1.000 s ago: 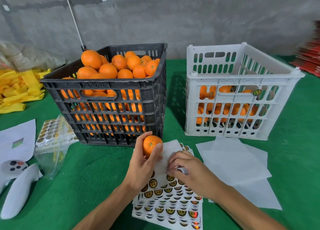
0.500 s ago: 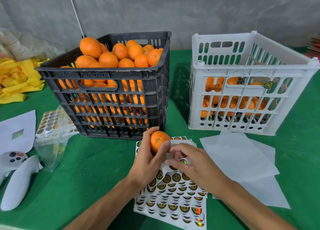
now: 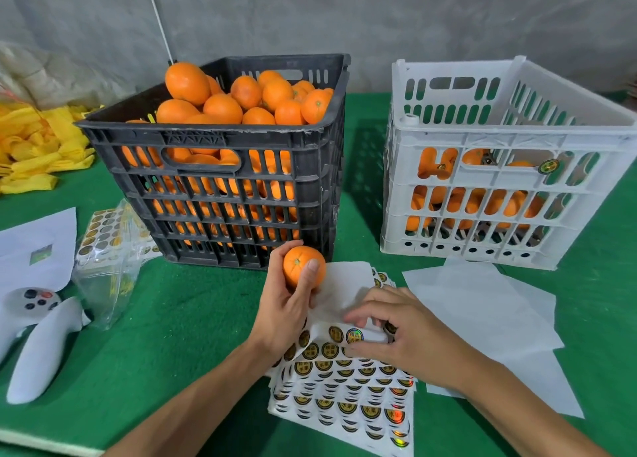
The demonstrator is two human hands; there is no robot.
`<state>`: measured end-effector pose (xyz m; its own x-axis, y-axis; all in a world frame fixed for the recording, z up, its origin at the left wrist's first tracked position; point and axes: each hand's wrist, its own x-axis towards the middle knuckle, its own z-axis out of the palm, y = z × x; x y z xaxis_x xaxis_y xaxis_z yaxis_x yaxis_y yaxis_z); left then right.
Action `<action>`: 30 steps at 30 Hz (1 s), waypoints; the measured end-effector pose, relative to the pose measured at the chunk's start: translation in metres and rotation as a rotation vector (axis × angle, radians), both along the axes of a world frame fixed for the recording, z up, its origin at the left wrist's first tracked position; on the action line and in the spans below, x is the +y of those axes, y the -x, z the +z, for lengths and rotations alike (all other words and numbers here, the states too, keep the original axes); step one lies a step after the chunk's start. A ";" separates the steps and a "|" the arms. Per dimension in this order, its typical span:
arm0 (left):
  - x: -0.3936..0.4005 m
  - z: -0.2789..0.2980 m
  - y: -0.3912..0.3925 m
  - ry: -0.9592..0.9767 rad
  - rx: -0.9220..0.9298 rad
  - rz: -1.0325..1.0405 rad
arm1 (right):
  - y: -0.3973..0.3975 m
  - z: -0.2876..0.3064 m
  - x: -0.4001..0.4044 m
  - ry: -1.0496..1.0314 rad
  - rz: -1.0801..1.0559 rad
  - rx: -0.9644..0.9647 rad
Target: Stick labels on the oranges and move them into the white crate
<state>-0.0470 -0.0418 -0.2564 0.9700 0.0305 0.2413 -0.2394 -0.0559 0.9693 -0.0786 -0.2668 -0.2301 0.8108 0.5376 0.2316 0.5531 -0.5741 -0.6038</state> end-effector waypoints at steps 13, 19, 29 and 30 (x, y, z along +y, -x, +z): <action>0.000 0.004 0.003 -0.046 0.011 -0.012 | -0.008 -0.014 -0.002 -0.090 -0.023 0.097; 0.000 0.002 0.003 -0.040 0.027 -0.041 | -0.007 -0.017 0.000 -0.196 -0.052 0.166; -0.001 0.001 0.003 -0.083 0.036 -0.074 | -0.007 -0.007 -0.001 -0.013 0.040 -0.357; -0.001 0.001 0.003 -0.095 0.038 -0.073 | -0.007 -0.006 -0.001 0.033 0.063 -0.472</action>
<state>-0.0495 -0.0428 -0.2556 0.9772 -0.0622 0.2030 -0.2097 -0.1319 0.9688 -0.0716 -0.2678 -0.2357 0.5861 0.5958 0.5491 0.7973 -0.5448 -0.2598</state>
